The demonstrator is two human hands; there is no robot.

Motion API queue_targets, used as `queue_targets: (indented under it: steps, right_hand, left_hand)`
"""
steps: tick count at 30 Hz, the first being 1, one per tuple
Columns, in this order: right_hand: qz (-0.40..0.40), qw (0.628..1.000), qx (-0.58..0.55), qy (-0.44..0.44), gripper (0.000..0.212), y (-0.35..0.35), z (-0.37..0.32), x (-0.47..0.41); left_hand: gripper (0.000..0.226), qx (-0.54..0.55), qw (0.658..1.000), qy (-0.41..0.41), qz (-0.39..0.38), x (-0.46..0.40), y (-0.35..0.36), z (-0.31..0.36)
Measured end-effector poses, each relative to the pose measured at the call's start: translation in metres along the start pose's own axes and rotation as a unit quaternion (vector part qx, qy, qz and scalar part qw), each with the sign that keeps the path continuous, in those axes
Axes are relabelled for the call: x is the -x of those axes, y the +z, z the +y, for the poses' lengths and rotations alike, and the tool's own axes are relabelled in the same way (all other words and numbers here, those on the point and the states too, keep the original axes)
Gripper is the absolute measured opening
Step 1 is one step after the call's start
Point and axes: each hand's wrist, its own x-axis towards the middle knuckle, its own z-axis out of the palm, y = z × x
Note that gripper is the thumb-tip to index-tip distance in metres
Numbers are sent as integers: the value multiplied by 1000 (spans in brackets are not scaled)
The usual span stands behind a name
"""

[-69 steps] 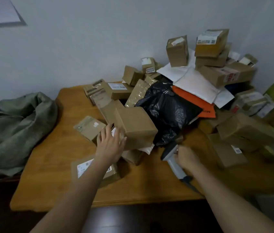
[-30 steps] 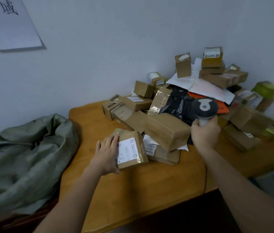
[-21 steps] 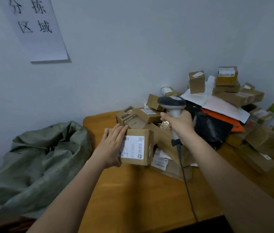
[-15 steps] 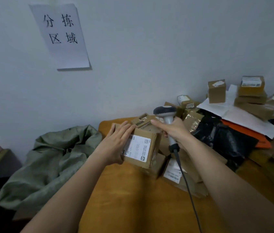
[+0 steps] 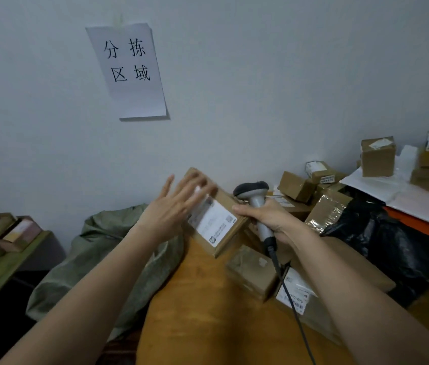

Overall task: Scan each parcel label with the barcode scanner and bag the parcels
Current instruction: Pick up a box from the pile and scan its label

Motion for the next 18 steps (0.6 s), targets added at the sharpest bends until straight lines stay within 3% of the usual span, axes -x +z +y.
queue_targets:
  steps: [1, 2, 3, 4, 6, 7, 9, 11, 15, 18]
  right_hand:
    - [29, 999, -23, -1, 48, 2, -2, -2]
    - [58, 997, -46, -2, 47, 4, -4, -4]
    - [82, 994, -67, 0, 45, 6, -6, -5]
    - [99, 991, -87, 1, 43, 8, -10, -7]
    - [109, 987, -115, -5, 41, 13, -16, -8]
    - [108, 987, -123, -9, 45, 16, -18, -8]
    - [100, 985, -138, -15, 59, 24, -22, -9]
    - [92, 986, -137, -22, 65, 30, -28, -10]
    - [82, 990, -108, -36, 70, 36, -44, -7]
    - [78, 994, -74, -21, 81, 38, -51, -3]
  left_hand:
    - [114, 82, 993, -88, 18, 0, 0, 1]
    - [114, 192, 963, -182, 55, 0, -2, 3]
    - [112, 331, 900, -272, 75, 0, -3, 5]
    - [109, 484, 803, -340, 67, 0, -3, 6]
    - [113, 719, 588, -371, -9, -1, 4, 9]
    - [122, 758, 543, -359, -44, -3, 7, 12]
    - [126, 769, 554, -309, -74, -6, 12, 15]
    - [113, 765, 580, -273, -71, -9, 15, 17]
    - [96, 800, 530, -279, -44, -10, 11, 4]
    - [83, 800, 531, -276, -41, -8, 12, -5]
